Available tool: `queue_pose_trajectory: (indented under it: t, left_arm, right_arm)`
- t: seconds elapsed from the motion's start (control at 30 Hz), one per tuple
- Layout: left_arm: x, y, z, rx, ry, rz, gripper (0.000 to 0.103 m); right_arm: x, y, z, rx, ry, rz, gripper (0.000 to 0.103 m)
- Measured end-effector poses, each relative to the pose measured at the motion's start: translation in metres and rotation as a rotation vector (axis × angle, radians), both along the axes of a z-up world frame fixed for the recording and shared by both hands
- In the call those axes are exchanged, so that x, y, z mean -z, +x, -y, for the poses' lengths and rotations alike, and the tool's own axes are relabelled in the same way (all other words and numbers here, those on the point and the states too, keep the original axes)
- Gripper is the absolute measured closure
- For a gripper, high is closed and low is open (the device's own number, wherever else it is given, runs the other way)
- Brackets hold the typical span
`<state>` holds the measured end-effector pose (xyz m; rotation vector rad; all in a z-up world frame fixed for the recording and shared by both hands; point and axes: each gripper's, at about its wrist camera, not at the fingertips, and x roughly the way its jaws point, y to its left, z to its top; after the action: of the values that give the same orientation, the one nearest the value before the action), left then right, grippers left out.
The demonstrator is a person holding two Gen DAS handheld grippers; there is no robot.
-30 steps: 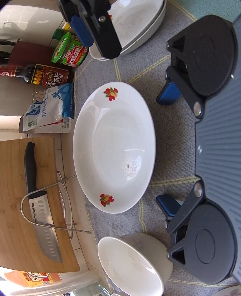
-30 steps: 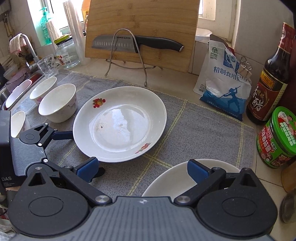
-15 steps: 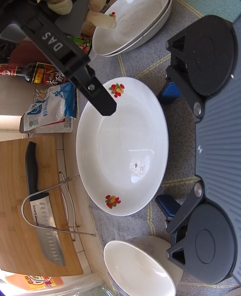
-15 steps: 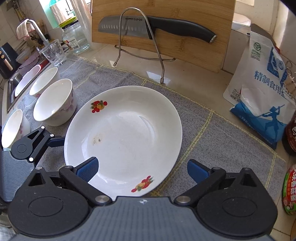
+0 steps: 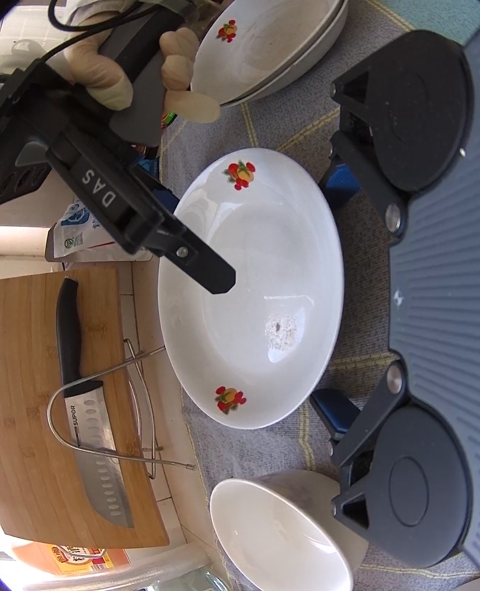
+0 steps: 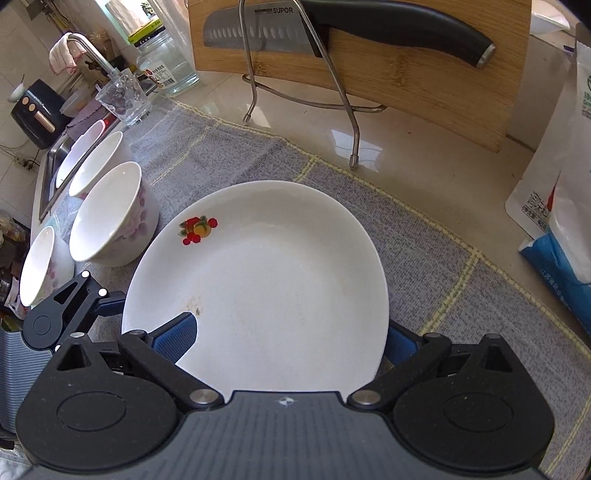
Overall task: Organize plates and bowls
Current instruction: 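Grasp the rim of the oval flower plate with the right gripper, then lift the oval flower plate with the right gripper toward the plate stack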
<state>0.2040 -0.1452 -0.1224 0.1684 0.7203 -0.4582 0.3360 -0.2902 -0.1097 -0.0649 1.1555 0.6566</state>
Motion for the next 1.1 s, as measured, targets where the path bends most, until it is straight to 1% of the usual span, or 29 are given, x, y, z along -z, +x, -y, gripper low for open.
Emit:
queue_pose_trajectory:
  t: [0.23,0.47,0.9,1.1]
  left_arm:
    - [0.001,-0.001,0.000,0.008,-0.004,0.009,0.000]
    - [0.000,0.001,-0.001,0.032,-0.002,0.007,0.000]
    - [-0.001,0.002,0.000,0.060,0.009,0.016,0.000]
    - [0.000,0.002,-0.001,0.069,0.005,0.018,0.000]
  right_arm:
    - [-0.001,0.023,-0.003,-0.042,0.065,-0.022,0.000]
    - [0.000,0.036,-0.007,-0.071,0.097,-0.024,0.000]
    - [0.002,0.044,-0.002,-0.083,0.175,-0.070,0.000]
    - [0.002,0.044,-0.002,-0.082,0.178,-0.074,0.001]
